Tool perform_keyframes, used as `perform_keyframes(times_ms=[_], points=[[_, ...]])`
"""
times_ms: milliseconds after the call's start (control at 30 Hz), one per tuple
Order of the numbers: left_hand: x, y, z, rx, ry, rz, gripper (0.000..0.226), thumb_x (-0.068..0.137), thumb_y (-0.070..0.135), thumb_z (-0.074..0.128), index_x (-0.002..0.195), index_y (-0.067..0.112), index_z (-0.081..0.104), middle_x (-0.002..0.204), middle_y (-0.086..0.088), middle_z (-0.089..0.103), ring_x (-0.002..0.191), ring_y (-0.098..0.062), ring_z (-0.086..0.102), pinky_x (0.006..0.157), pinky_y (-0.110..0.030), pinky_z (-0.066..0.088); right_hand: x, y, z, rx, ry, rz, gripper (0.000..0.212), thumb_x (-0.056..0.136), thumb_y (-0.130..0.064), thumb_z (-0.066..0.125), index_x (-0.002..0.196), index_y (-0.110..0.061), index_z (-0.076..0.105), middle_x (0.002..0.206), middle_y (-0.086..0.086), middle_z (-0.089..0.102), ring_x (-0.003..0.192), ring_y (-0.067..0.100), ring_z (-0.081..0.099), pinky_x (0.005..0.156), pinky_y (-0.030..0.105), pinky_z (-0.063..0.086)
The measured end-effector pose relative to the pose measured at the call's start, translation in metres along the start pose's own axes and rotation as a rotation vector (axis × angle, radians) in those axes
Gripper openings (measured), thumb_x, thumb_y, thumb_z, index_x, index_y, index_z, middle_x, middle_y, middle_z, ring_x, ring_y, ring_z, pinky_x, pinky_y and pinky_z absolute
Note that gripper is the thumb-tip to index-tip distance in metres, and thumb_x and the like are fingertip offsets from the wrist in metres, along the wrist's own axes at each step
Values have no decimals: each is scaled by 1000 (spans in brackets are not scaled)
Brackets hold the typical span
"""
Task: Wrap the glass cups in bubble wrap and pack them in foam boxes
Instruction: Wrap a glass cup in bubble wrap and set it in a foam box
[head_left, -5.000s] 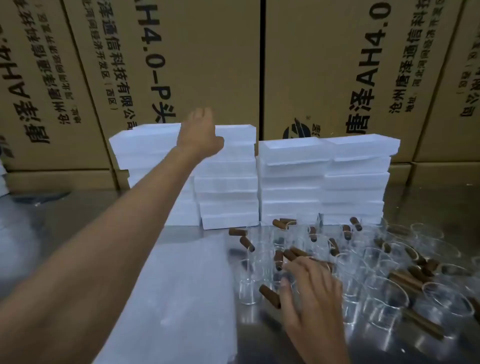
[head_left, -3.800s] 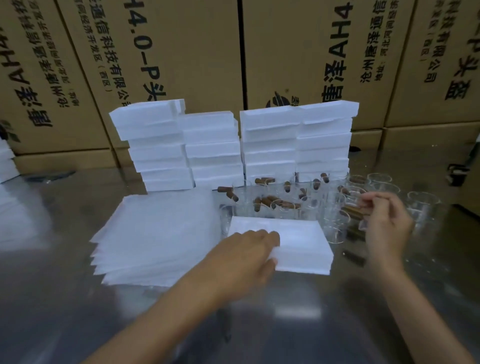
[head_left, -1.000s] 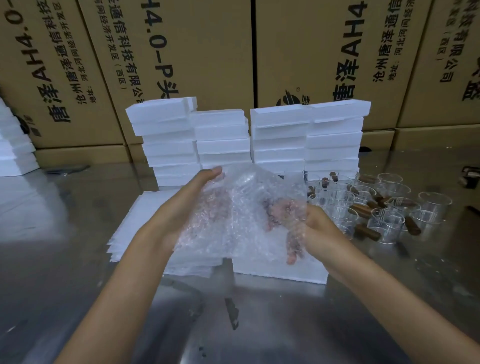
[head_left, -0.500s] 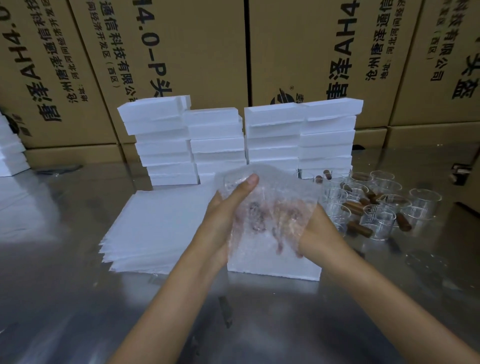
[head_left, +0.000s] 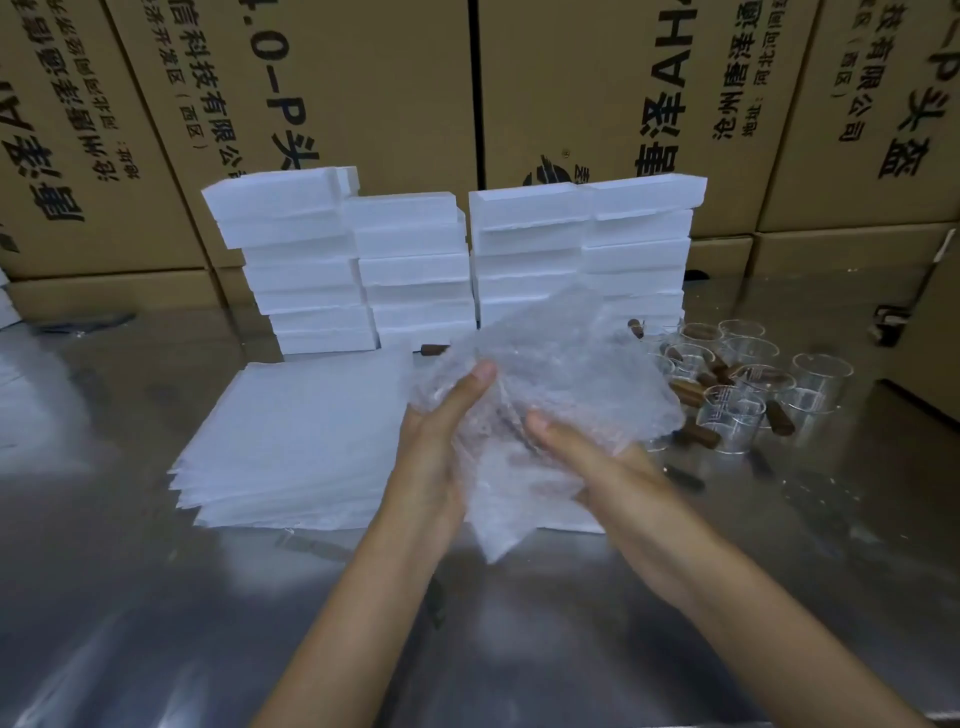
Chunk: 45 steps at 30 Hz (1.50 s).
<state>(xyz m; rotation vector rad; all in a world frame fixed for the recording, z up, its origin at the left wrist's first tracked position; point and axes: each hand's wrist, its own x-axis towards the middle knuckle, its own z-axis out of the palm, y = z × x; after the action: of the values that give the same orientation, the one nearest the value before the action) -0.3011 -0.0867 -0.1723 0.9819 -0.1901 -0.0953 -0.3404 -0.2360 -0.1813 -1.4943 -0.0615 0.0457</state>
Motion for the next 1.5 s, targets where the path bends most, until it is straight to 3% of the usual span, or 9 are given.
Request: perform_keyframes(times_ms=[167, 267, 367, 600, 733, 967, 1200, 1333, 1500], points=[[-13, -16, -21, 234, -37, 76, 70, 59, 18, 88, 120, 22, 54, 111, -2, 72, 103, -23, 70, 78, -31, 57, 14, 2, -11, -31, 217, -130, 10, 91, -16, 70, 86, -10, 76, 86, 1, 78, 85, 16, 75, 81, 33, 58], [-23, -18, -38, 658, -151, 128, 63, 63, 30, 88, 118, 31, 57, 114, 5, 70, 108, -16, 67, 89, -32, 54, 12, 16, -12, -254, 246, -189, 31, 87, -18, 72, 56, -22, 67, 51, -12, 61, 49, 1, 56, 52, 17, 42], [-32, -21, -40, 834, -191, 139, 41, 67, 41, 86, 97, 22, 65, 107, 11, 70, 103, -12, 66, 95, -32, 49, 14, 32, -11, -479, 350, -272, 43, 82, -25, 72, 47, -17, 48, 45, -10, 45, 47, 10, 42, 52, 28, 33], [-40, -34, -40, 990, -57, 218, 36, 81, 17, 80, 52, 18, 57, 88, 11, 58, 83, -8, 60, 76, -20, 42, 12, 40, -7, -1020, 393, -828, 29, 67, -12, 70, 66, -21, 43, 68, -12, 41, 65, 18, 44, 63, 32, 34], [-38, -39, -36, 1001, 7, 250, 27, 68, 12, 74, 69, 24, 49, 77, 6, 51, 69, -16, 48, 66, -27, 40, -4, 55, -5, -928, 330, -844, 26, 82, -16, 69, 106, -14, 58, 98, 0, 60, 89, 19, 54, 77, 32, 41], [-46, -42, -30, 922, 62, 367, 26, 76, 8, 57, 96, 25, 58, 101, 12, 61, 92, -10, 59, 76, -19, 45, -15, 60, -9, -1040, 35, -693, 23, 87, -31, 48, 75, -19, 63, 146, -3, 50, 137, 20, 36, 107, 35, 24], [-57, -42, -48, 1554, -237, 591, 29, 92, 41, 50, 84, 20, 67, 107, 11, 55, 109, -9, 47, 93, -34, 40, -16, 61, -12, -898, 171, -730, 19, 84, -25, 46, 91, -22, 63, 136, -6, 53, 133, 14, 40, 107, 34, 25], [-57, -46, -42, 1631, -186, 528, 44, 80, 63, 58, 83, 21, 71, 133, 8, 44, 124, -10, 39, 97, -23, 38, -14, 60, -13, -850, 227, -718, 24, 84, -25, 43, 87, -20, 66, 128, -8, 57, 127, 15, 44, 106, 38, 28], [-51, -39, -36, 1476, -127, 418, 31, 75, 49, 76, 79, 25, 57, 109, 16, 46, 104, -4, 48, 83, -5, 32, -6, 60, -20, -557, 403, -656, 36, 90, -27, 34, 102, -19, 67, 118, -17, 59, 121, 5, 47, 103, 33, 34]])
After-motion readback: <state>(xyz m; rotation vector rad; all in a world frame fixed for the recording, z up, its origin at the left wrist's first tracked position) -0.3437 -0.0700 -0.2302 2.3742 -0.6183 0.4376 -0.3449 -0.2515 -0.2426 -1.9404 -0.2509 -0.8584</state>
